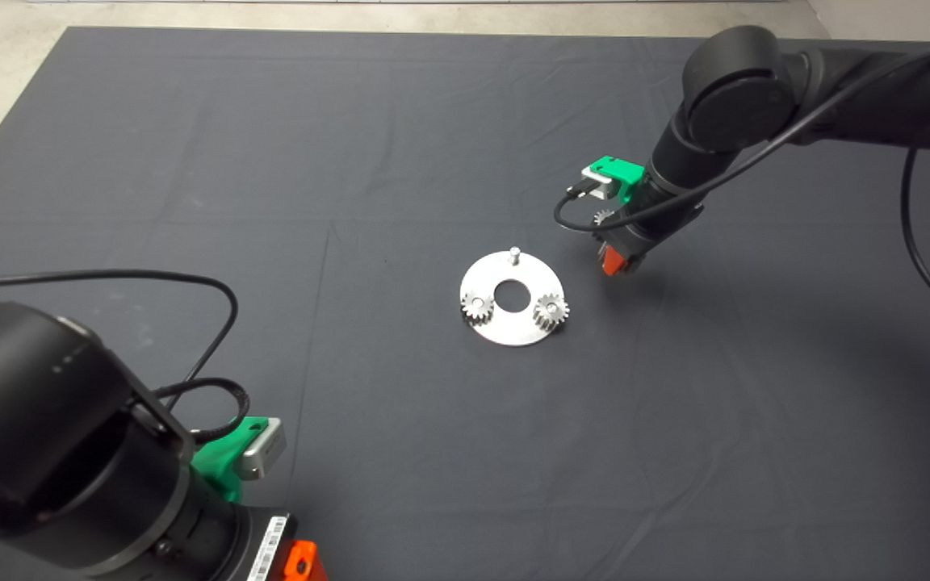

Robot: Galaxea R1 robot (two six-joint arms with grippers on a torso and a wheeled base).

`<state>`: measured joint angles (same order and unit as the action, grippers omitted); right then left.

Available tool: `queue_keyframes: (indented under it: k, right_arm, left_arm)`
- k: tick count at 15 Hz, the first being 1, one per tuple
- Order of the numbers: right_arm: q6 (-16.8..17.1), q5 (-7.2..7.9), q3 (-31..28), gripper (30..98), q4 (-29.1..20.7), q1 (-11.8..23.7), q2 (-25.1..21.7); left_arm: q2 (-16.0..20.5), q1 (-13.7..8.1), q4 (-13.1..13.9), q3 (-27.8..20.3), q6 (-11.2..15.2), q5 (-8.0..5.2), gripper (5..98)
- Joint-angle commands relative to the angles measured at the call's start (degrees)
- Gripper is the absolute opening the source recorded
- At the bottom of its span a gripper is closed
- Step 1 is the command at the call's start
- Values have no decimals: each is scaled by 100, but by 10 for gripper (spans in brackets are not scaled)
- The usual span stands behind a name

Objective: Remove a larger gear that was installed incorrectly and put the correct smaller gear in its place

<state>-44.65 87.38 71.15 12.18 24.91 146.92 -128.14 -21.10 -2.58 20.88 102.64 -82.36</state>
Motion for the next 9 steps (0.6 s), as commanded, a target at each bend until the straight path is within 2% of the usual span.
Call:
queue_keyframes:
  k: [1,4,9]
  right_arm:
    - [-35,560,-420,483,-119,-38,-418]
    - [-35,560,-602,483,-43,-115,-536]
    - [-35,560,-648,484,371,-362,-572]
  left_arm:
    - [-6,-26,105,-68,19,9,981]
    - [-6,-26,107,-68,19,9,981]
    - [-6,-26,109,-68,28,9,981]
